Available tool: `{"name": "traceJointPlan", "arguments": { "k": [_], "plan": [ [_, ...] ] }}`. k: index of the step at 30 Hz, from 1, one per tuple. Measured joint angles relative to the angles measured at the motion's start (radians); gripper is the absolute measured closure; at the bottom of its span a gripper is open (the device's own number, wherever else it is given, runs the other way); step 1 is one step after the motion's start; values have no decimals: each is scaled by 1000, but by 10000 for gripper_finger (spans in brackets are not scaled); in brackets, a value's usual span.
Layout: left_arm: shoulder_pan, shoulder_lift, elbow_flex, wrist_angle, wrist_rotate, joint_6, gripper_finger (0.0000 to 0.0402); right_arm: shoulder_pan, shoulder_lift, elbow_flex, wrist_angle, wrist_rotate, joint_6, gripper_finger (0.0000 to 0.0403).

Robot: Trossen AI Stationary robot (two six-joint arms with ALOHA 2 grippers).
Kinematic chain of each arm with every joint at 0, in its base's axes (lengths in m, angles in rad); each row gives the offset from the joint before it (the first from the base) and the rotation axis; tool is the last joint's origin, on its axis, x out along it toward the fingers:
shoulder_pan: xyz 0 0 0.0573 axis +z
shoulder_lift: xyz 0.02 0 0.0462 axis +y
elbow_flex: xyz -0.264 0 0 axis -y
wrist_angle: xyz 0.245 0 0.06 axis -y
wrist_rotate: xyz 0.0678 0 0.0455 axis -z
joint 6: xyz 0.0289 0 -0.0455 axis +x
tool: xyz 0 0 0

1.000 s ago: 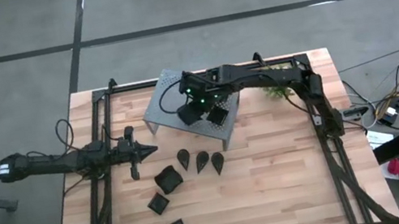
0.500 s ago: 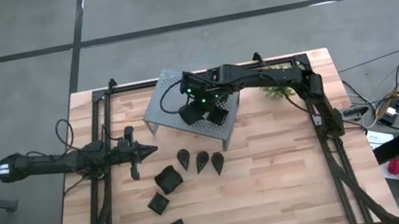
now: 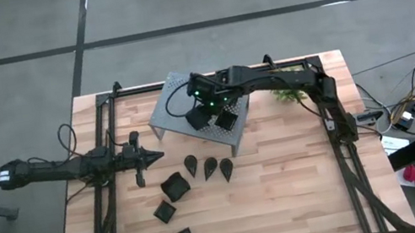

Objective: Pick & Place Mini shaped plates
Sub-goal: Stack the right drop shaped plate into the drop shaped plate on the shelf

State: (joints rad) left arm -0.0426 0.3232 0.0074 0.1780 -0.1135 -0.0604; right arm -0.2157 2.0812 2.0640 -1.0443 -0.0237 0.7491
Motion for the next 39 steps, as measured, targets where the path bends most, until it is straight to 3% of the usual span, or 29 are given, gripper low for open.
{"name": "traceJointPlan", "arguments": {
  "k": [6, 12, 15, 28, 39],
  "plan": [
    [0, 0, 0, 0, 0, 0, 401, 26, -35, 8, -2, 4, -38, 299],
    [0, 0, 0, 0, 0, 0, 401, 107, -65, 7, -42, 138, -84, 302],
    [0, 0, 0, -1, 0, 0, 401, 149, -75, 7, -58, 156, -101, 308],
    [0, 0, 0, 0, 0, 0, 401, 363, -78, 6, -14, 214, -35, 318],
    [0, 0, 0, 0, 0, 0, 401, 528, -70, -114, -11, 373, 258, 323]
  ]
}}
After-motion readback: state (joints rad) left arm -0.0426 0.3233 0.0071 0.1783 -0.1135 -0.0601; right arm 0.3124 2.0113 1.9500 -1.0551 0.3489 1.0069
